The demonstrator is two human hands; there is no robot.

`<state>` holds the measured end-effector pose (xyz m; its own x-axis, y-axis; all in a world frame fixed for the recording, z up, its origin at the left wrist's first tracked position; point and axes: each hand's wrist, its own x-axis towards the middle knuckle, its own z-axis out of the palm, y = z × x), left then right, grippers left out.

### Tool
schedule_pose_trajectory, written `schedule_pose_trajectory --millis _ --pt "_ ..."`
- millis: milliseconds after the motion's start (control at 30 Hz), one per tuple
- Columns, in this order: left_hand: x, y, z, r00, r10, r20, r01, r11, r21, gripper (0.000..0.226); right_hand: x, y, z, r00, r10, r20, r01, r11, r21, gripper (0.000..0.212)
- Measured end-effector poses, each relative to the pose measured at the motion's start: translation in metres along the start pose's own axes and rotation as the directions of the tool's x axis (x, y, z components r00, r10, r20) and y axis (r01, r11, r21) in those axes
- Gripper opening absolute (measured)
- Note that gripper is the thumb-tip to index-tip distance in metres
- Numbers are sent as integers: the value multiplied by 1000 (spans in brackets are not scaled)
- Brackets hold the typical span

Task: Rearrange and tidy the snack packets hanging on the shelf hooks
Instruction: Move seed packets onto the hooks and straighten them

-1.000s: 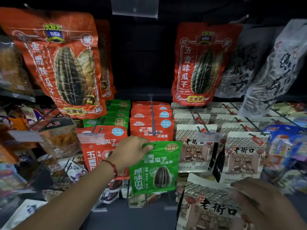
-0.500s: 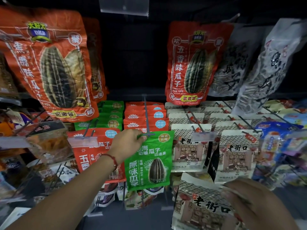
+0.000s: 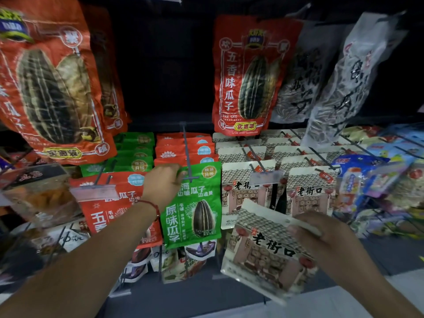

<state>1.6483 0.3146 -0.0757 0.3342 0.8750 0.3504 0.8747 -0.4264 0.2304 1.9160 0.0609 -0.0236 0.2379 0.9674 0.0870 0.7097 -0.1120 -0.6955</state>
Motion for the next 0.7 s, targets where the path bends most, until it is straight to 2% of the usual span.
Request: schedule_pose_trajectory --millis 100,233,333,433,533,600,700 --pt "-2 -1 4 991 57 -118 -54 998 30 9 8 -1 -1 1000 3 -23 -3 1000 26 12" --pt "-6 -3 13 972 155 -176 -126 978 167 49 20 0 -3 998 -5 -66 7 999 32 13" --pt "-20 -8 17 968 196 -154 -150 953 265 69 26 -4 -5 996 -20 -89 22 1000 22 18" --pt "-45 -12 18 972 210 -102 -173 940 292 71 30 -8 -6 995 -28 -92 28 1000 -5 14" --pt "-76 -11 14 951 297 -85 -278 942 185 52 35 -7 -5 995 -38 -97 34 999 -40 14" --pt "-89 -2 7 944 328 -26 -327 944 38 43 39 -6 -3 993 -54 -102 48 997 -56 19" --pt "-91 30 -13 955 266 130 -219 929 -297 43 42 -9 0 993 -105 -56 99 990 -99 21"
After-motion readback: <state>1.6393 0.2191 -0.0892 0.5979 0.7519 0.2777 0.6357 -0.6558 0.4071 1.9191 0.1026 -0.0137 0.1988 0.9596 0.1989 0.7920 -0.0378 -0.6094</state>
